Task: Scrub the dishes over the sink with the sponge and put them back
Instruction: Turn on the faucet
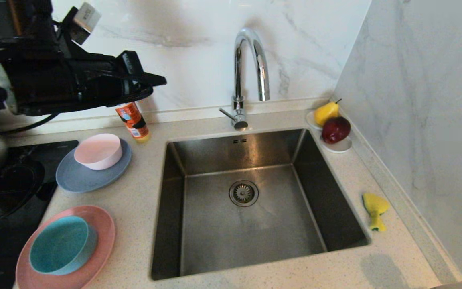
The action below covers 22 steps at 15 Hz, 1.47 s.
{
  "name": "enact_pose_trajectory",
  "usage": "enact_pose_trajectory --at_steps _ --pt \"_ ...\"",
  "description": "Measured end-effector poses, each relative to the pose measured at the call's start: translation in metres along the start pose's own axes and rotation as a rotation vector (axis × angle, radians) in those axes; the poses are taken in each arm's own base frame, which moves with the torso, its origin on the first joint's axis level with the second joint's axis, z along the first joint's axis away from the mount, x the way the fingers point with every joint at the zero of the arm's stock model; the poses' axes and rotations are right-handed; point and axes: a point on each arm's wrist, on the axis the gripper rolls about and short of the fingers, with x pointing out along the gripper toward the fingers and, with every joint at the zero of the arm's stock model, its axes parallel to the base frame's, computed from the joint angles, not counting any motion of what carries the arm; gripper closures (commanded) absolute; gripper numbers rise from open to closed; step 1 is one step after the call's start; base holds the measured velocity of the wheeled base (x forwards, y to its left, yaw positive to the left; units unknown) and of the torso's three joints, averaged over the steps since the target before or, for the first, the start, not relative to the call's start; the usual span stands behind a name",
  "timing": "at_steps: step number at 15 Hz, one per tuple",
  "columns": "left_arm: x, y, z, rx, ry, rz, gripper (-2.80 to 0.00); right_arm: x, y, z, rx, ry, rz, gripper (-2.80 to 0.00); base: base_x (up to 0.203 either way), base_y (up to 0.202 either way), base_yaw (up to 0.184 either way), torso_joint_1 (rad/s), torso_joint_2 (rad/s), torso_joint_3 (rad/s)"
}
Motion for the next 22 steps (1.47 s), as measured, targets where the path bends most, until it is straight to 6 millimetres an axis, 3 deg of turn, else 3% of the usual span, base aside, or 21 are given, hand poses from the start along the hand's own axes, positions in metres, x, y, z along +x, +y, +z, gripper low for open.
enact_pose_trajectory --at_steps 4,9,22 --pt "0.052 0.001 -0.01 0.001 0.013 -0.029 0.0 0.0 0.0 0.0 0.0 0.0 0.0 0.0 0.0 0.0 0.0 0.0 0.0 0.0" --pt "0.099 0.011 -0.031 -0.002 0.03 0.035 0.0 0.0 0.0 0.0 0.0 0.0 0.0 0.0 0.0 0.0 0.0 0.0 0.0 0.0" --pt "0.171 0.026 -0.065 -0.061 -0.011 0.049 0.0 0.0 0.0 0.0 0.0 0.0 0.0 0.0 0.0 0.0 0.0 0.0 0.0 0.0"
